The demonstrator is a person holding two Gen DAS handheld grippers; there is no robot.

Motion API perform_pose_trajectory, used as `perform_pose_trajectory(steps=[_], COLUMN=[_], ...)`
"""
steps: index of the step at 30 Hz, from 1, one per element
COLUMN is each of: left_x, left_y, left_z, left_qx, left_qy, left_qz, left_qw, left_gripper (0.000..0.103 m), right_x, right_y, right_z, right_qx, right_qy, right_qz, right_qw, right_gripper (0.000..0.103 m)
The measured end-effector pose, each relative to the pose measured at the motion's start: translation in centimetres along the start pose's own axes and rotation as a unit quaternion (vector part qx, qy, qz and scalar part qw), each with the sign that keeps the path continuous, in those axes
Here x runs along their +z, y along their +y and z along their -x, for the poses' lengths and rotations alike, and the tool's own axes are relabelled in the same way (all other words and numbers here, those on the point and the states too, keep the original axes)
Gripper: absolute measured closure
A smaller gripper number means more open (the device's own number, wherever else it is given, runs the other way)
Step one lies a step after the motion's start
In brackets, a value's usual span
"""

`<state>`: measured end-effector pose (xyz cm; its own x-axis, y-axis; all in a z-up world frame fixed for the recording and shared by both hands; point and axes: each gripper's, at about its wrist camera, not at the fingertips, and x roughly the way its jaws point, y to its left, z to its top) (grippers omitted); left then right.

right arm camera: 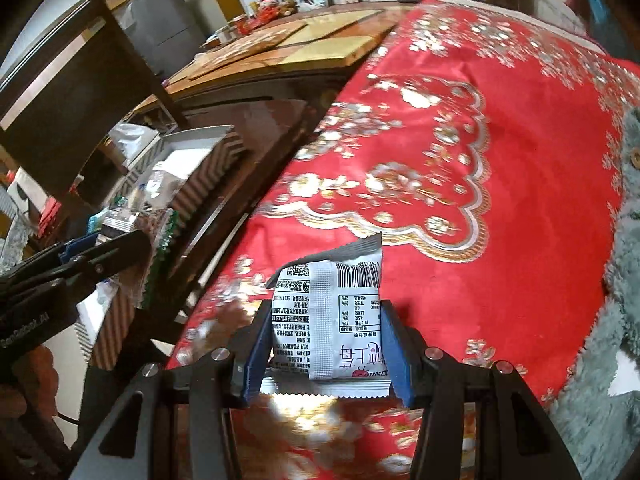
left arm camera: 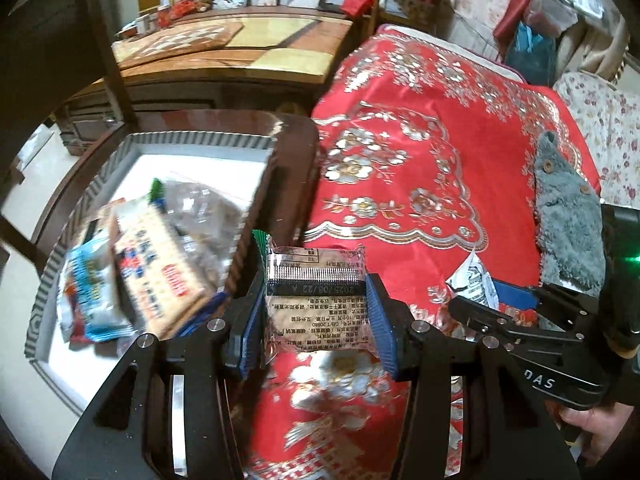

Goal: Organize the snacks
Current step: 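Carry the brown cake and silver sachet over the white tray and lower them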

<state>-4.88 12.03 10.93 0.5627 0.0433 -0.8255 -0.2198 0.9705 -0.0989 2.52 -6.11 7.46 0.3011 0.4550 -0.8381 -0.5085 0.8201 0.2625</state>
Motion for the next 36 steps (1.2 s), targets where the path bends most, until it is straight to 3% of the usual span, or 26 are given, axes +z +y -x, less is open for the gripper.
perform_pose_trajectory(steps=[15,36], left_x=[-1.0,-2.5], left_y=[7.3,16.5], left_z=[2.2,2.9], left_qx=[0.036,0.083], left_qy=[-0.015,-0.013], left_qz=[0.061,0.148], left_qw=[0.9974,0.9854], left_gripper=[0.056,0.056], right_x=[1.2,5.4], right_y=[7.5,17.4], right_z=[-1.9,-4.4], right_qx=[0.019,0.044], right_qy=[0.022,0.031], right_qz=[0.072,0.177], right_qw=[0.997,0.983], right_gripper=[0.054,0.054])
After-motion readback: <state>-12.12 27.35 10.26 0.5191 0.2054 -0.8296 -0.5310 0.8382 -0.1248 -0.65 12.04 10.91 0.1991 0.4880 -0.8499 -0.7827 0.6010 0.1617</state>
